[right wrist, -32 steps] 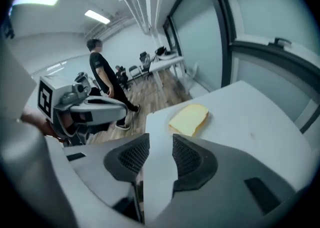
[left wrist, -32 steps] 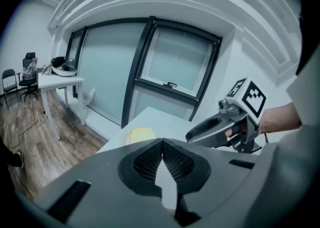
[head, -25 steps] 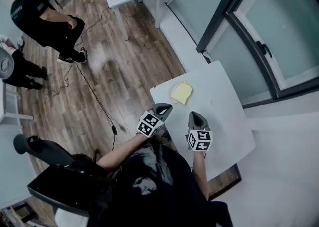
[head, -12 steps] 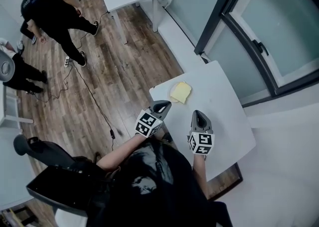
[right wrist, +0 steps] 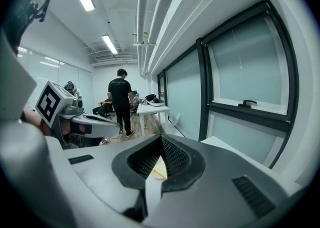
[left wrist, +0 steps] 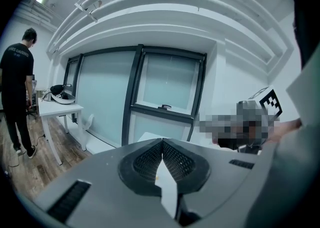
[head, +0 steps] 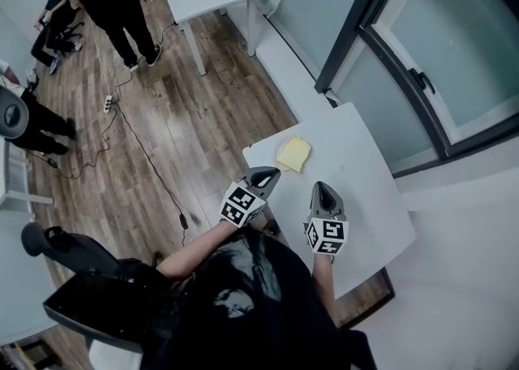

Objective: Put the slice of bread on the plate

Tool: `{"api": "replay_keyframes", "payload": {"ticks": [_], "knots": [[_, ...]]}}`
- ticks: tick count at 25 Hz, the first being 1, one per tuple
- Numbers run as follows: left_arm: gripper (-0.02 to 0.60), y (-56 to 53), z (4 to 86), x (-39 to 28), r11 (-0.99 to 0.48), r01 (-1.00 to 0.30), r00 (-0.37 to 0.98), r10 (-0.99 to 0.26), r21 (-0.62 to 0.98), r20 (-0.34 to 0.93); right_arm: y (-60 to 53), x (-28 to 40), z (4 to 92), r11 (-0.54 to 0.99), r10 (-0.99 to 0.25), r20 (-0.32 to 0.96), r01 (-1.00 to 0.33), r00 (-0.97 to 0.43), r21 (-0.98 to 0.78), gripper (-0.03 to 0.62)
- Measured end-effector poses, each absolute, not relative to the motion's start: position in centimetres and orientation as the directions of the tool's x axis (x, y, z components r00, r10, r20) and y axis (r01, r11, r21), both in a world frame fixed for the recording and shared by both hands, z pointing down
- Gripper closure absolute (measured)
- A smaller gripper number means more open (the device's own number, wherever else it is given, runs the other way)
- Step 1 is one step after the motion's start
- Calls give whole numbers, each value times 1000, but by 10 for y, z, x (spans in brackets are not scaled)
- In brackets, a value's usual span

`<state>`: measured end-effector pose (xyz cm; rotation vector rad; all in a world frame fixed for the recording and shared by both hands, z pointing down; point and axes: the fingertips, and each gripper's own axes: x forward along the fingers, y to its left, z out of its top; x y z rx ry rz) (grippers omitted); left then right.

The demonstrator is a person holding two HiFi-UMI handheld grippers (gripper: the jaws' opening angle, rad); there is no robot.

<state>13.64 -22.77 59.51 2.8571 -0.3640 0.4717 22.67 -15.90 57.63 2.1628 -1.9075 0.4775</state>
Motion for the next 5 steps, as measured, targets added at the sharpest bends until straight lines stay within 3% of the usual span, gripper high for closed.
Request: {"api": "replay_keyframes", "payload": {"ticks": [5], "knots": [[577, -229, 602, 137, -947, -271, 916, -198, 173, 349, -159, 229, 576, -149, -916, 379, -989, 131, -19, 585]]}}
